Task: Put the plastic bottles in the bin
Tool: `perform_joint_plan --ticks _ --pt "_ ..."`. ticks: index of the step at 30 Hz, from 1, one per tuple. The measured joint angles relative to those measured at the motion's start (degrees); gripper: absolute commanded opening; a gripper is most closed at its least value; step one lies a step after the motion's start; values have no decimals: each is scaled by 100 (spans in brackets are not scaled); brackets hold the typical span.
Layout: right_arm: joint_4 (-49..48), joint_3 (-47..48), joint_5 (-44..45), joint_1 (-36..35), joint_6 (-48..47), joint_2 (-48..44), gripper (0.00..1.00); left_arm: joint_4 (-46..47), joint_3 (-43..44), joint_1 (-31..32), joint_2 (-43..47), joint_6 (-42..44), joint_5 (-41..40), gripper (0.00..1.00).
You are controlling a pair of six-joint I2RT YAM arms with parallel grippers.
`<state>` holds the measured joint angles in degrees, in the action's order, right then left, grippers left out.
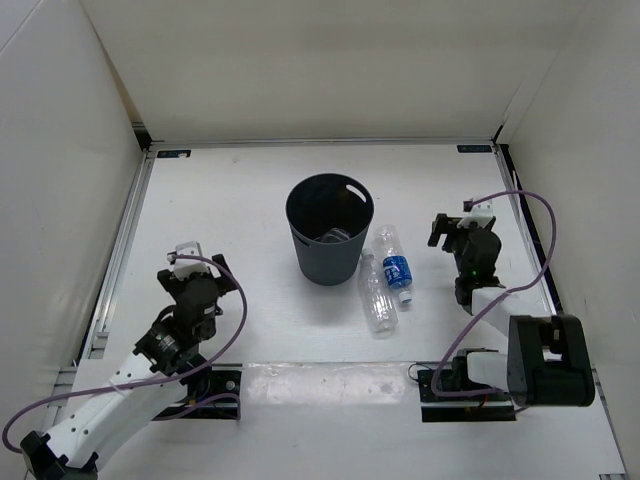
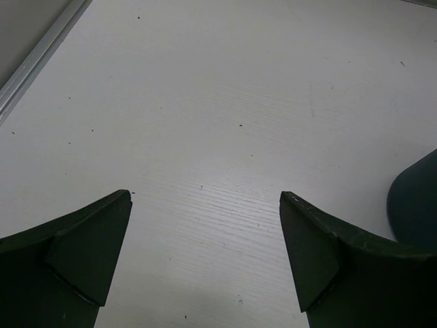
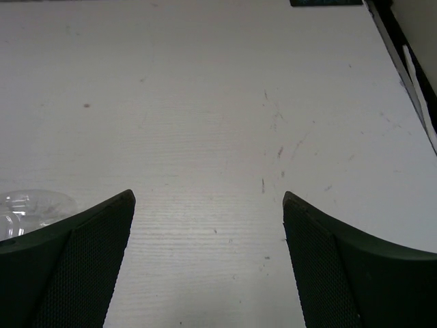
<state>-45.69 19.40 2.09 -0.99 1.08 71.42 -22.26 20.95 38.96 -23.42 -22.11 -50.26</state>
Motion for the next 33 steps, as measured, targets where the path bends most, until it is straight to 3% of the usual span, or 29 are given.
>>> perform_joint_plan --ticks 4,8,11,16,22,33 --pt "1388 455 1272 -704 254 -680 90 -11 0 0 -76 -44 -35 100" --pt "3895 2144 1882 -979 1493 -1196 90 -96 -2 0 0 -111 -68 100" --pt "5003 3115 1200 -448 2044 -1185 90 -129 -81 0 332 -144 -125 100" --pt "6140 3123 -57 -205 2365 -793 90 -212 -186 0 647 -173 -162 100" --pt "7086 2942 -442 -1158 2450 -361 90 -216 -186 0 538 -192 -164 100" --pt "7130 2389 46 -2758 3049 -584 90 -219 -186 0 487 -192 -164 100"
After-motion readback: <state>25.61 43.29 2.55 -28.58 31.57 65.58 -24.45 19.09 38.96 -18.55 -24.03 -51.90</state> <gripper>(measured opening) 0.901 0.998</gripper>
